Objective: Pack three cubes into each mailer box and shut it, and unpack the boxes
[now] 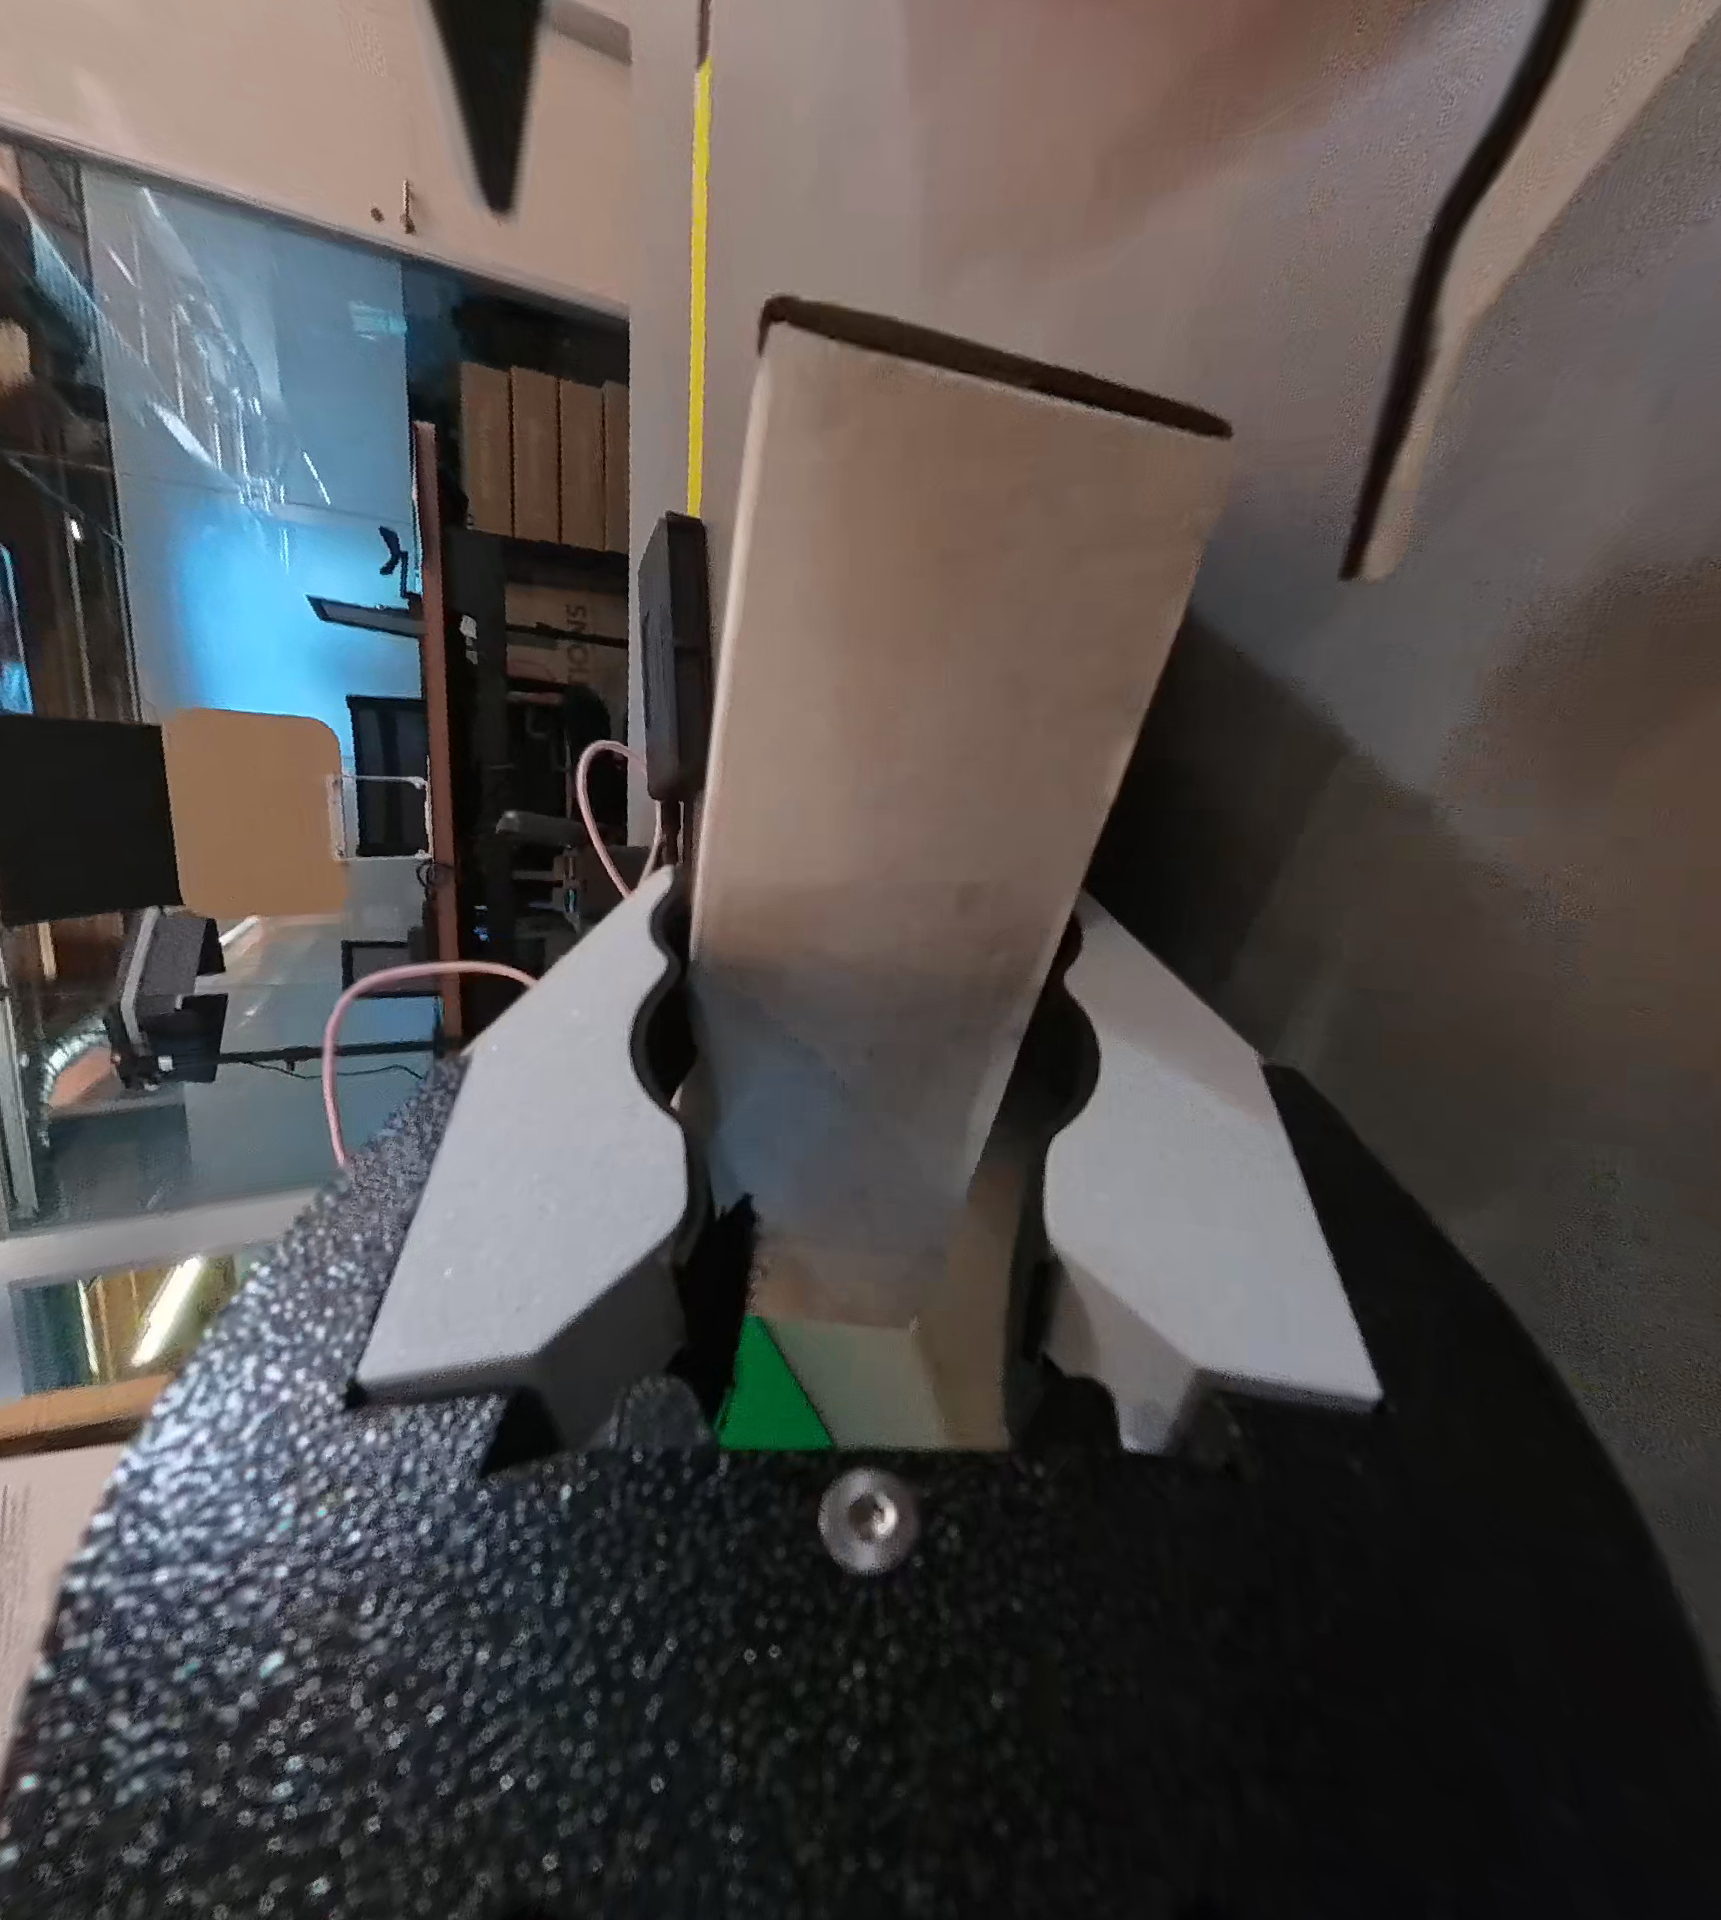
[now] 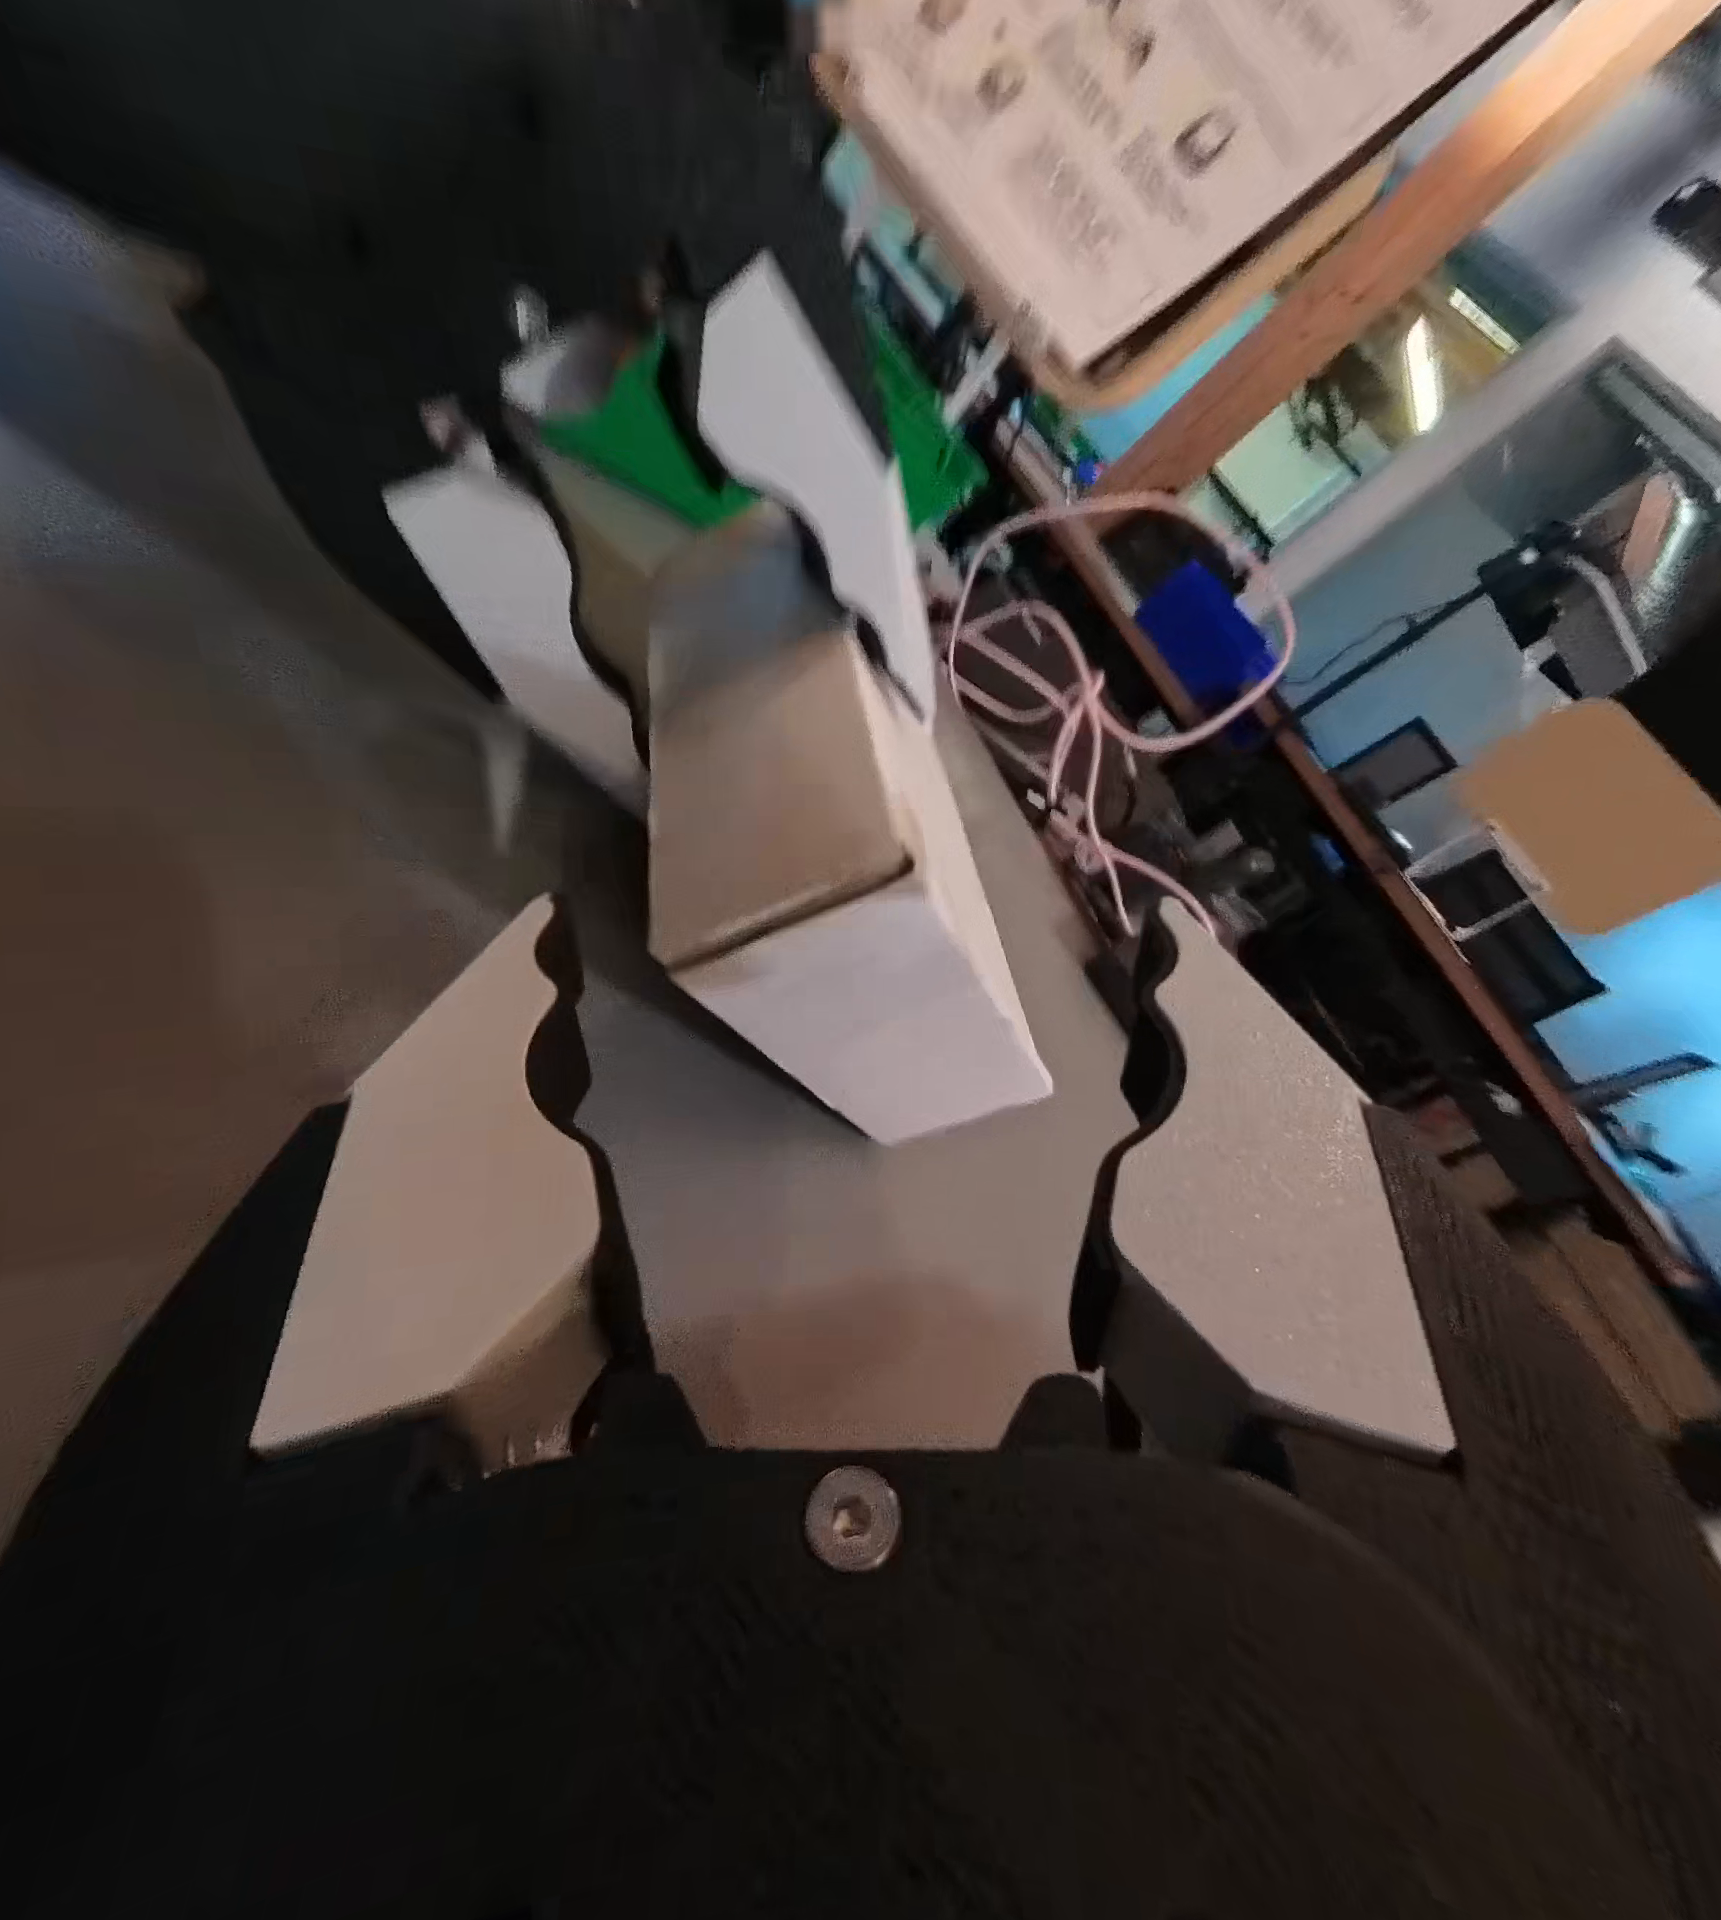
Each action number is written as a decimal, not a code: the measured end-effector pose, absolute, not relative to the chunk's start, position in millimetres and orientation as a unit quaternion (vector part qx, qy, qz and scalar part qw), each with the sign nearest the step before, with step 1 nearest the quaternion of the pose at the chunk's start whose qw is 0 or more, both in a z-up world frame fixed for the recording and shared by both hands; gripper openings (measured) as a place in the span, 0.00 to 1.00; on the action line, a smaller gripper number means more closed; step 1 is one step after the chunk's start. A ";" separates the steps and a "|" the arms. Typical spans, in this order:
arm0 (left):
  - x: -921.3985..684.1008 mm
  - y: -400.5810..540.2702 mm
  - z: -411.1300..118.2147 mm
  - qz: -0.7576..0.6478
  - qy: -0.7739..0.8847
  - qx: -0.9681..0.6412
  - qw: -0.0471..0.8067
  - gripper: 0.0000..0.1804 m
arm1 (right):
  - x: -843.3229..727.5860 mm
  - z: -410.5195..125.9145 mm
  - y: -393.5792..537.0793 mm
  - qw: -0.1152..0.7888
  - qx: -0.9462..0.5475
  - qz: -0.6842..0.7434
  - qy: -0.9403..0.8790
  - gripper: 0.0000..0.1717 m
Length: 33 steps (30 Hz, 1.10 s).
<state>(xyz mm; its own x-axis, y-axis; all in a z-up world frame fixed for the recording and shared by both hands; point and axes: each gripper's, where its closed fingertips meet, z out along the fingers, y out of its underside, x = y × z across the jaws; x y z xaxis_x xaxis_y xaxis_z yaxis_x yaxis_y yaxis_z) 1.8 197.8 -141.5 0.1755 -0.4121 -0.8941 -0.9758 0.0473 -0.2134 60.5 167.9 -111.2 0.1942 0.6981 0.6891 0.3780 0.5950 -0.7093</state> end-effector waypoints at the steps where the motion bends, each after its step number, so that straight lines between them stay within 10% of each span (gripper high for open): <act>1: 2.4 197.1 -141.7 0.311 0.569 -0.611 0.455 0.36 | 58.8 -121.6 174.9 0.630 -0.434 0.086 -0.638 0.61; 6: 10.6 189.3 -136.5 0.266 0.579 -0.602 0.481 0.36 | 55.8 -138.9 206.6 0.619 -0.404 -0.110 -0.665 0.37; 33: 13.6 149.2 -130.7 0.143 0.611 -0.616 0.476 0.28 | 61.8 -148.0 213.9 0.604 -0.392 -0.160 -0.675 0.36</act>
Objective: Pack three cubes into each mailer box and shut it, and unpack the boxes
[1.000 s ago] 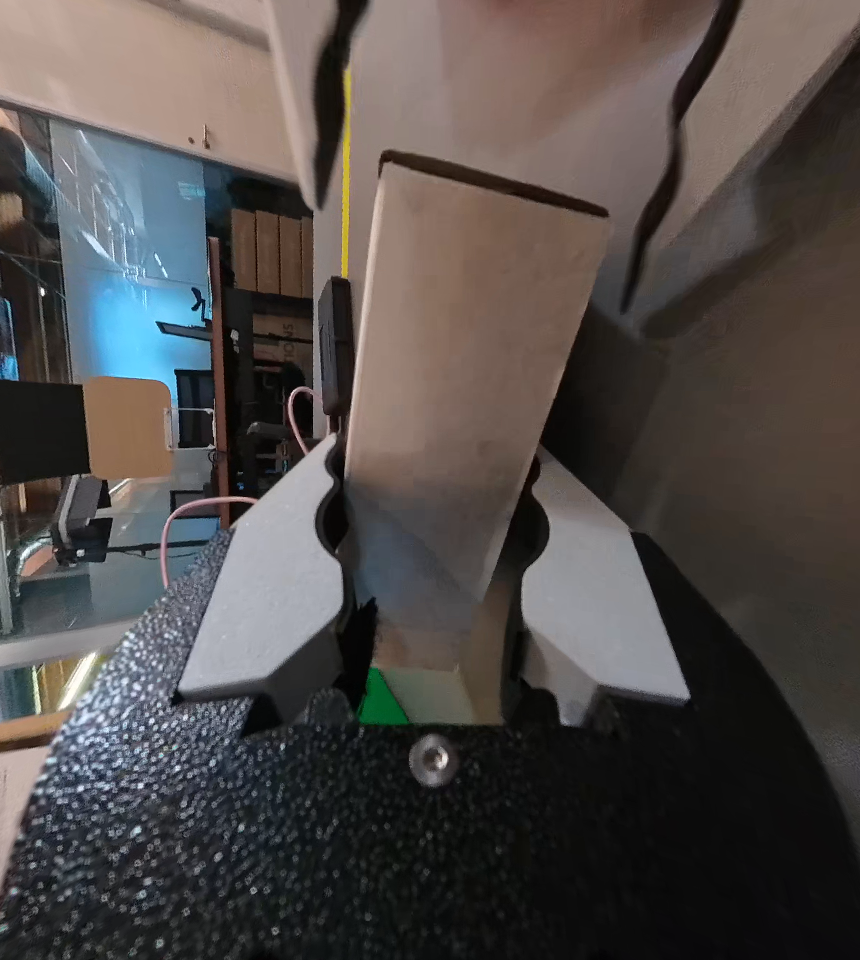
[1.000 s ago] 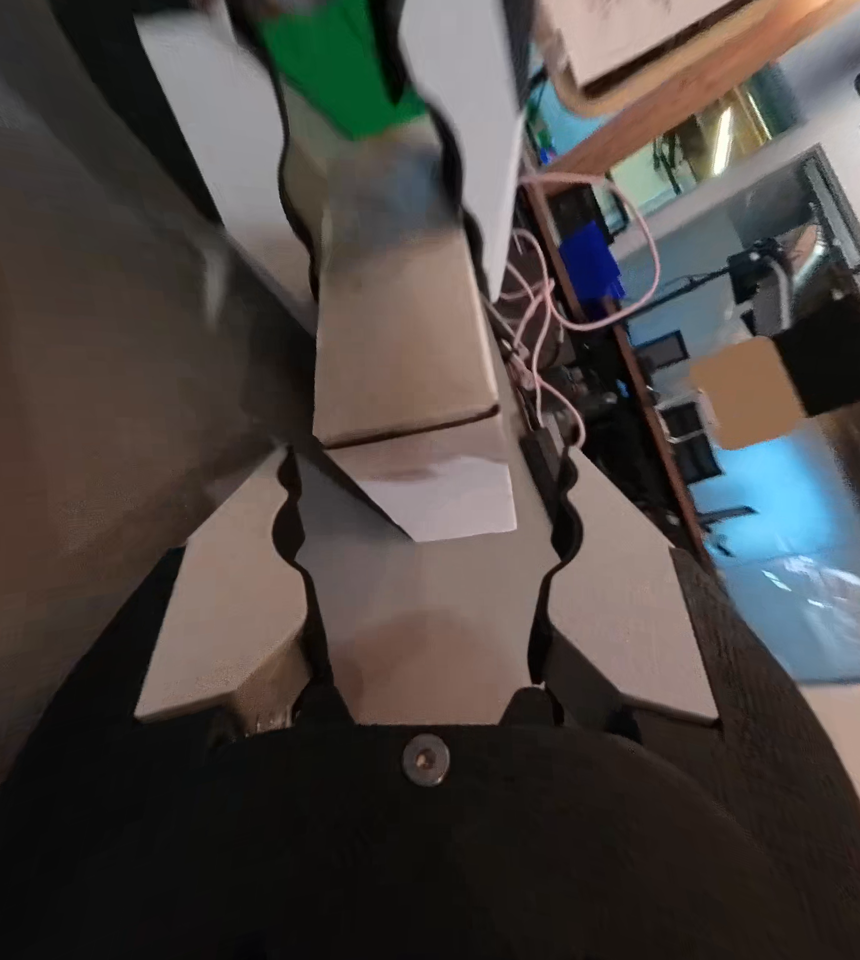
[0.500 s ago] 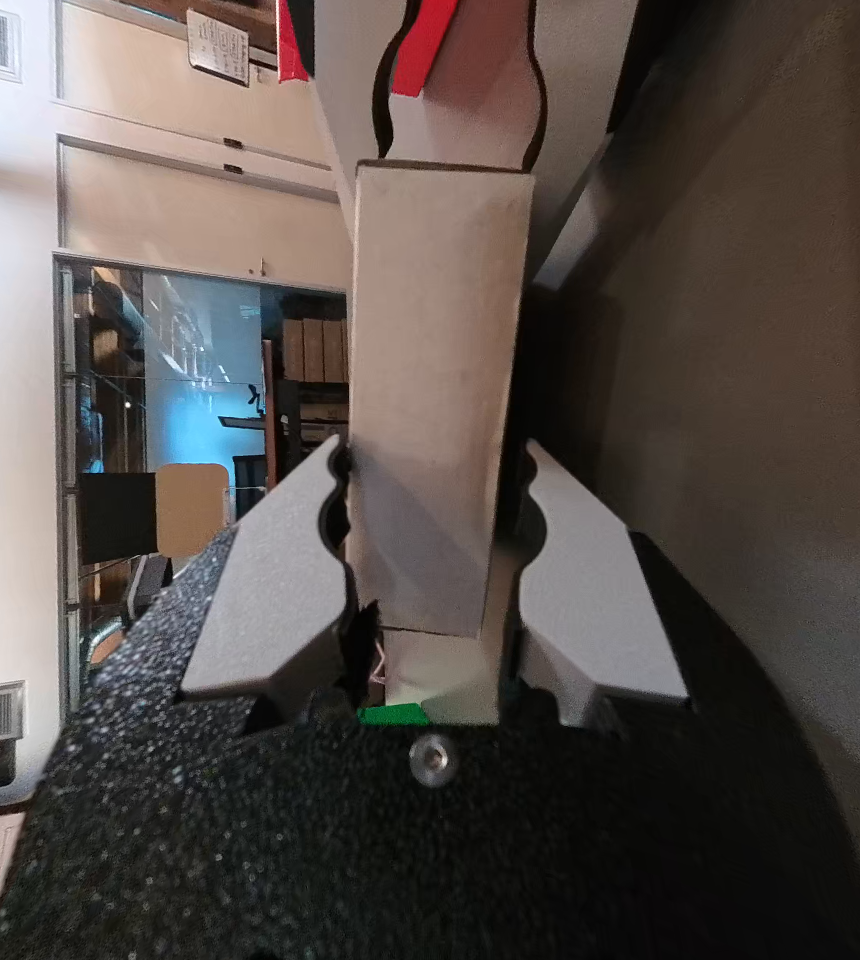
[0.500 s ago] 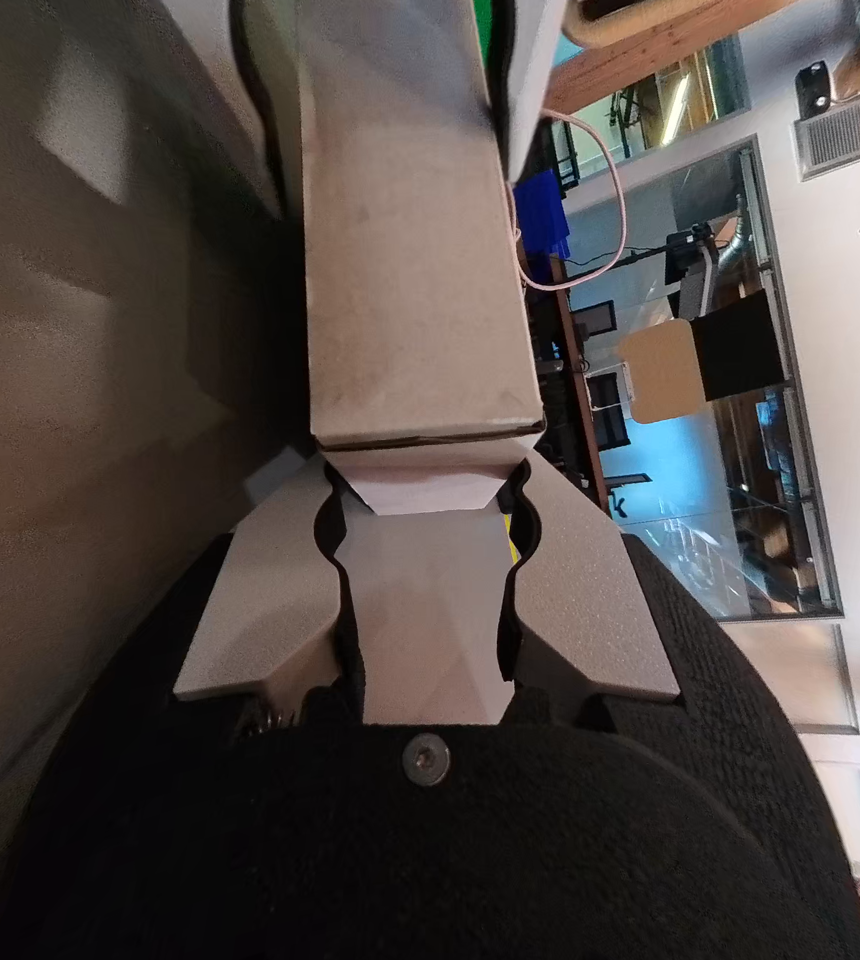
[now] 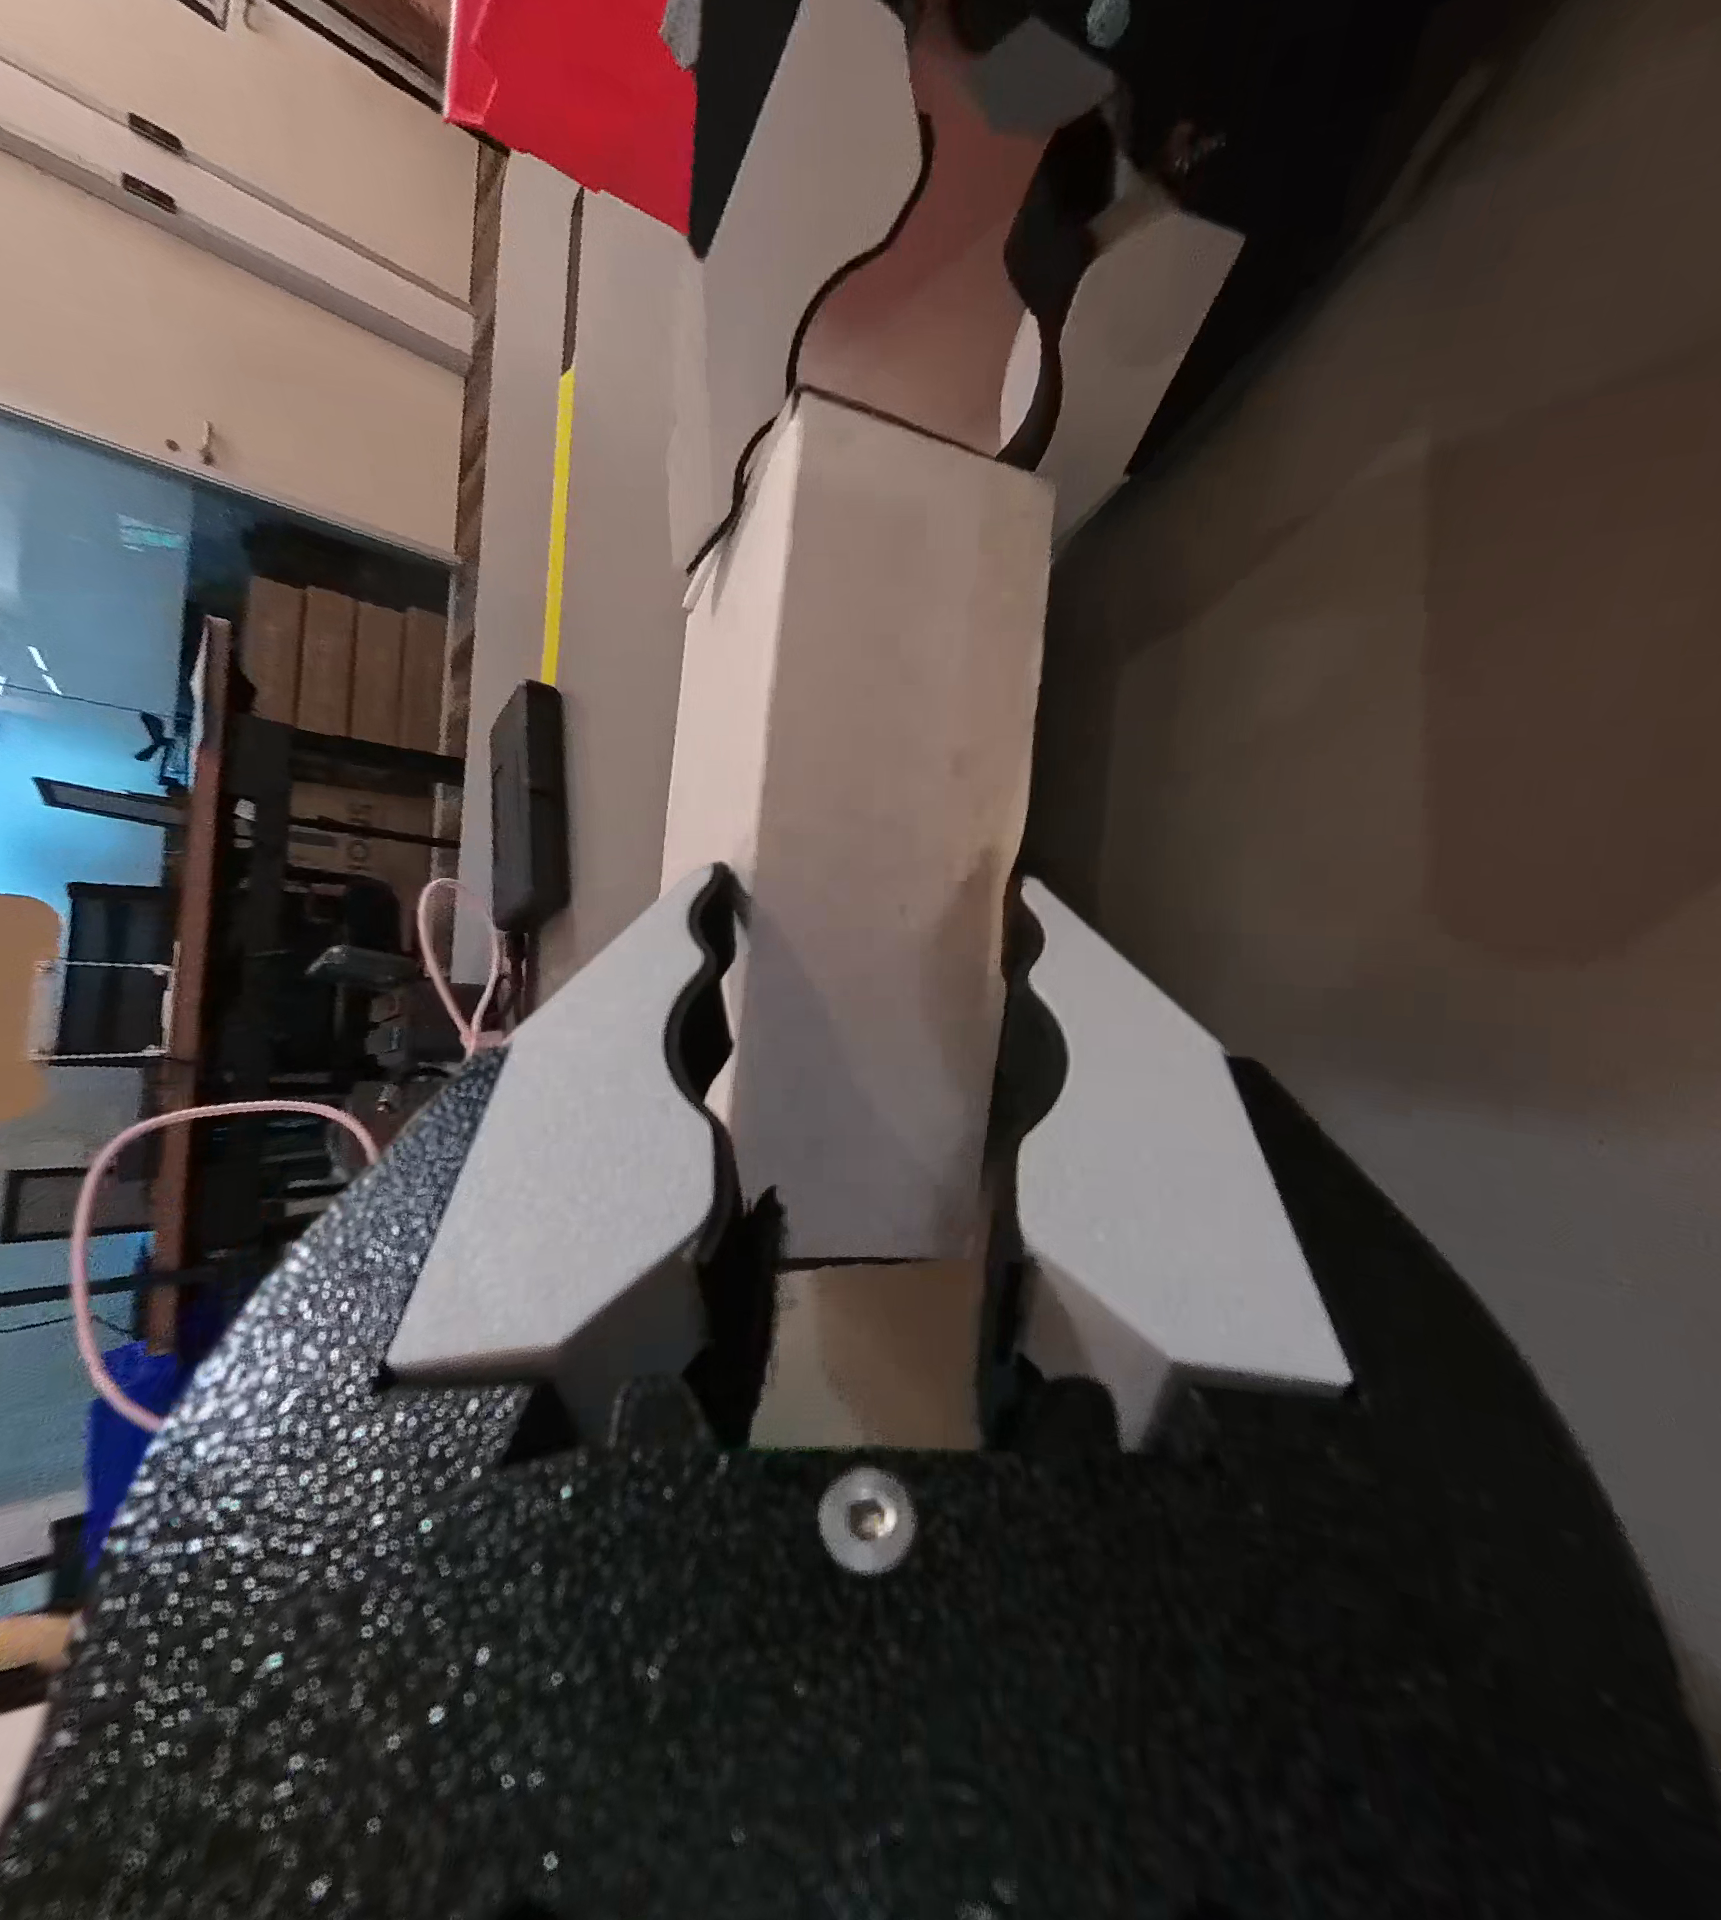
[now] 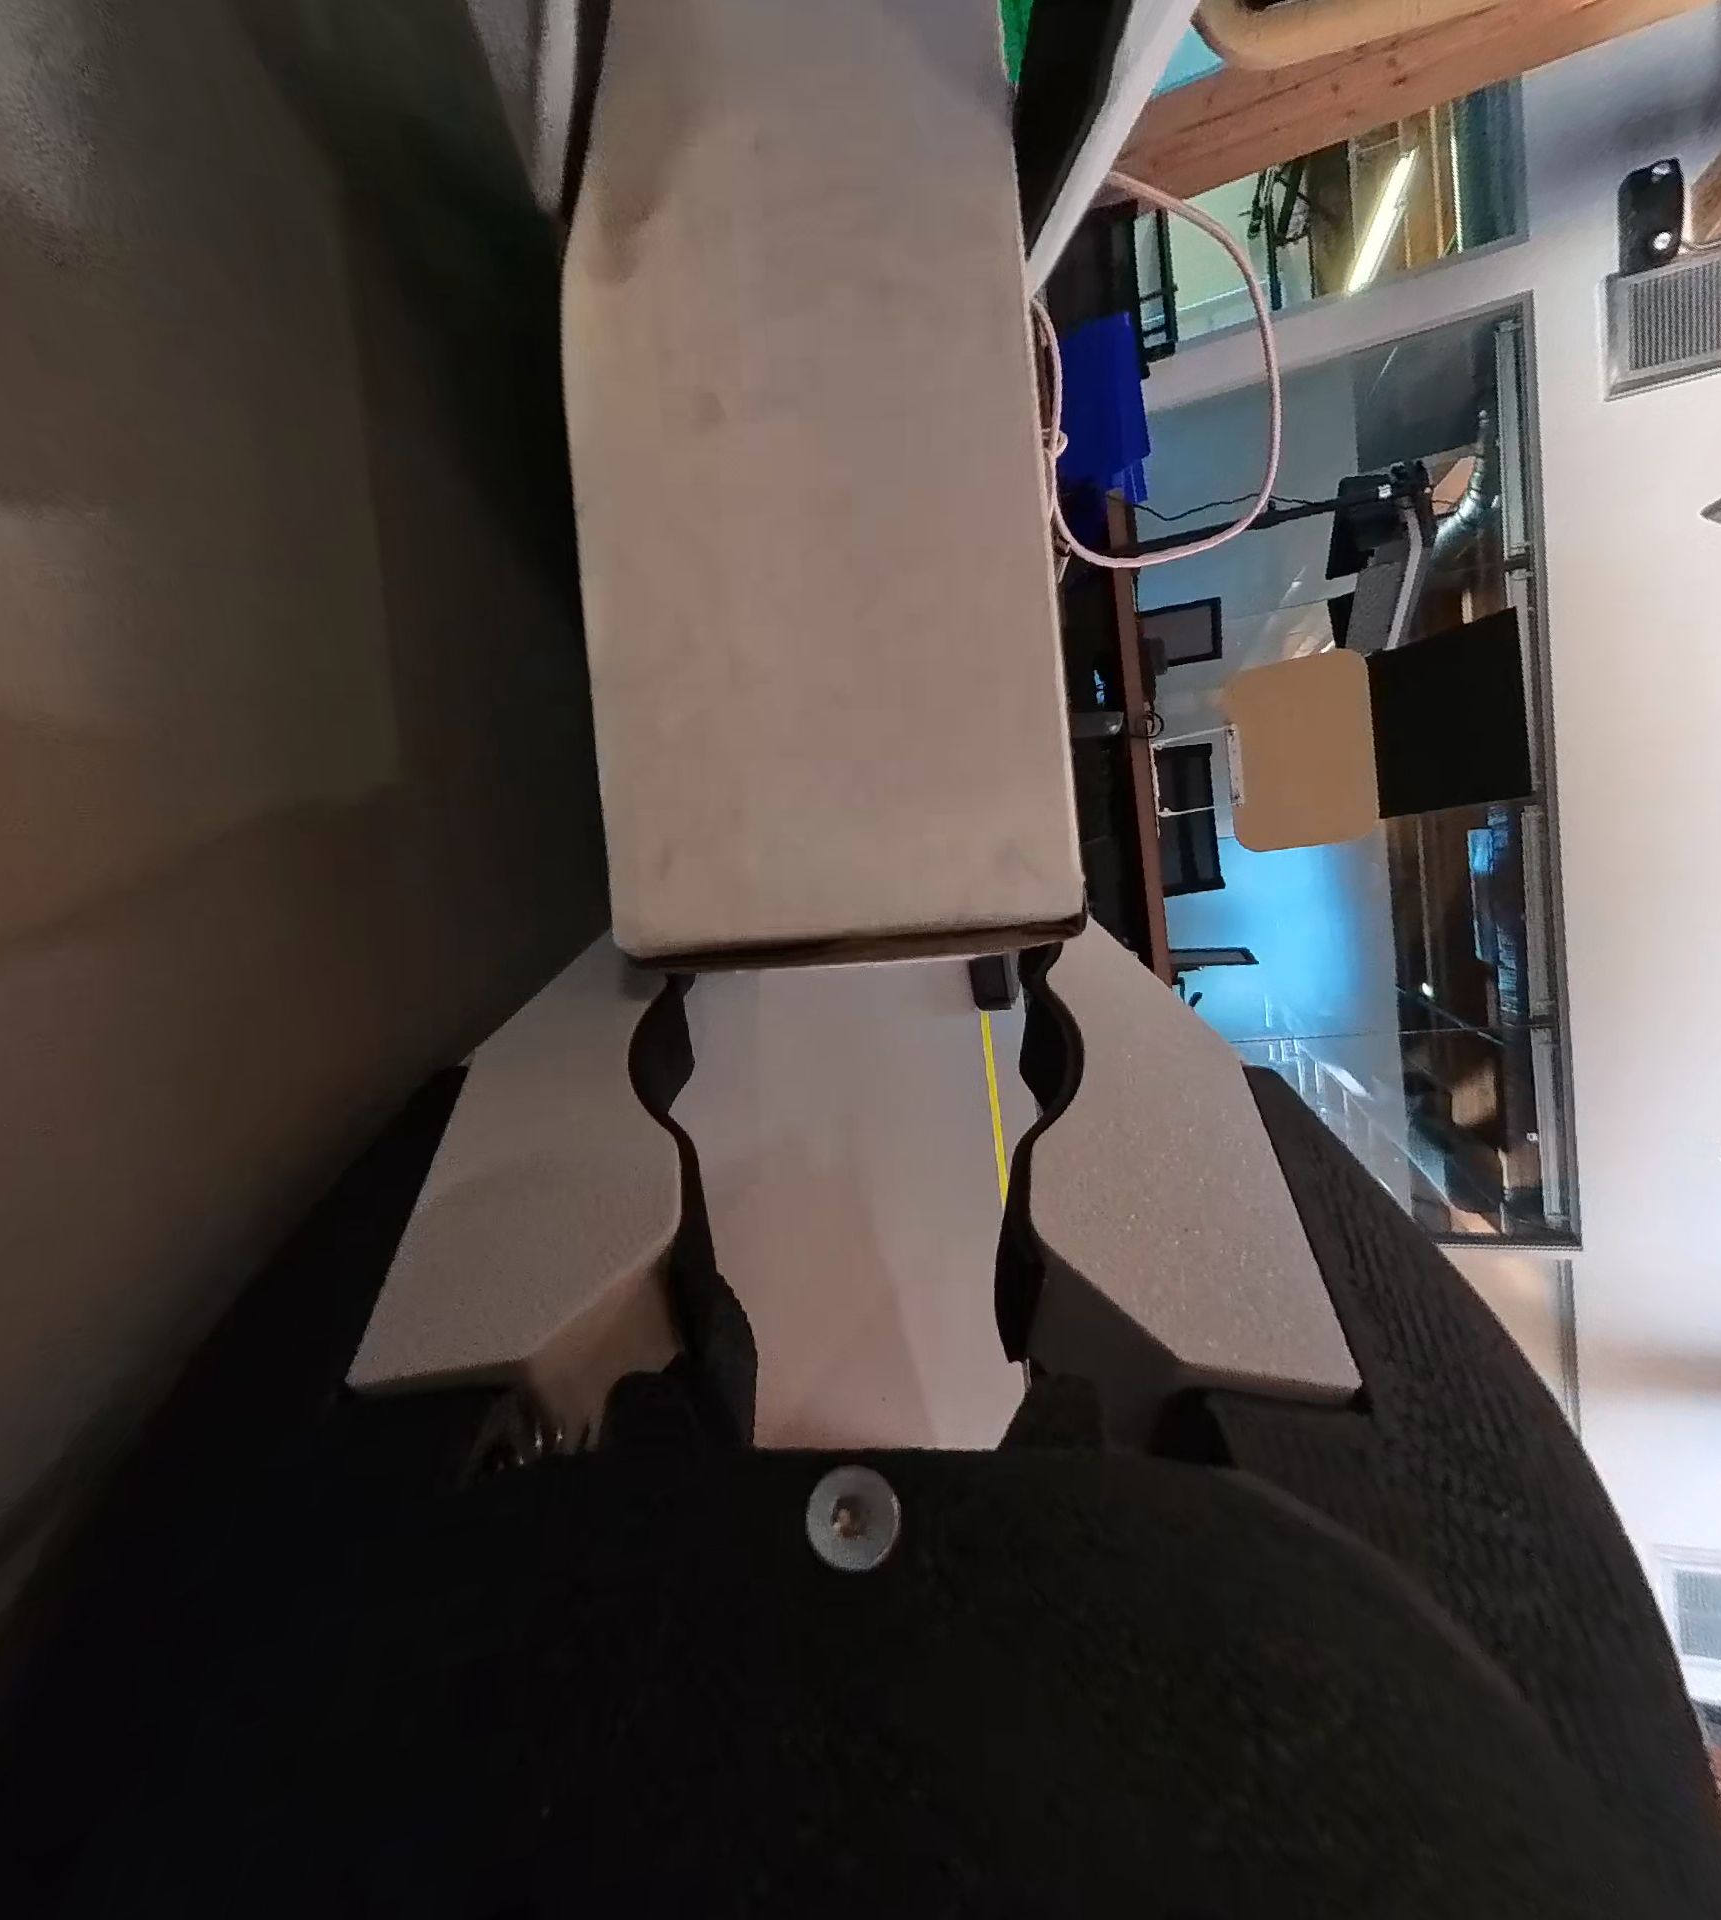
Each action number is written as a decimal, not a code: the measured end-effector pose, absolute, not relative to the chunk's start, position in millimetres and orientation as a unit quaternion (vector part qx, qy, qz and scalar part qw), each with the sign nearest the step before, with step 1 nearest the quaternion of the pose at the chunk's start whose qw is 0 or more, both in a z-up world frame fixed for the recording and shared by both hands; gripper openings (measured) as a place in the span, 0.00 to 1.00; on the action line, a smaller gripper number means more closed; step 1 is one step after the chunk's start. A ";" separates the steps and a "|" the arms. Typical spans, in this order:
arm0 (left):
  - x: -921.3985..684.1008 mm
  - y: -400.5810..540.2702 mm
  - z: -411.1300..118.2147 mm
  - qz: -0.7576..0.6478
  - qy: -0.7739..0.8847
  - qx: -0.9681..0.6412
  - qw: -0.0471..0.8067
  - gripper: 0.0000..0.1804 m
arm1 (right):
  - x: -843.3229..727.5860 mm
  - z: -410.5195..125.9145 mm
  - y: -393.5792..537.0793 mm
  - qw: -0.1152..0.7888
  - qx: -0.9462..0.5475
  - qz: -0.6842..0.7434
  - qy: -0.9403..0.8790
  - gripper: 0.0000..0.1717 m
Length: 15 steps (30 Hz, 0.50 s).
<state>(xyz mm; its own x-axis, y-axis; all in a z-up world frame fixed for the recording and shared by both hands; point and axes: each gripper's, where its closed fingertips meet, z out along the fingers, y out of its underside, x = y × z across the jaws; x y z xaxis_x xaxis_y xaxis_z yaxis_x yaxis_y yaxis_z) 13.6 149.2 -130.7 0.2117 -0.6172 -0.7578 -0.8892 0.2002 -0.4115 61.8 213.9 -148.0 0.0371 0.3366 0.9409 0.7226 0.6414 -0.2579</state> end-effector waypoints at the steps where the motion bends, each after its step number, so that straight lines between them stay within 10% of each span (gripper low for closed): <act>1: 14.6 148.8 -129.9 0.131 0.606 -0.622 0.478 0.28 | 62.3 -148.2 214.3 0.603 -0.391 -0.162 -0.676 0.36; 7: 14.7 147.2 -115.7 0.070 0.572 -0.631 0.520 0.11 | 61.0 -150.2 213.3 0.599 -0.388 -0.162 -0.681 0.36; 12: 18.3 146.2 -128.9 0.120 0.603 -0.614 0.495 0.45 | 61.5 -149.4 213.4 0.602 -0.404 -0.140 -0.675 0.36; 15: 23.7 144.3 -132.0 0.138 0.624 -0.589 0.495 0.40 | 62.0 -148.6 213.3 0.602 -0.413 -0.128 -0.672 0.36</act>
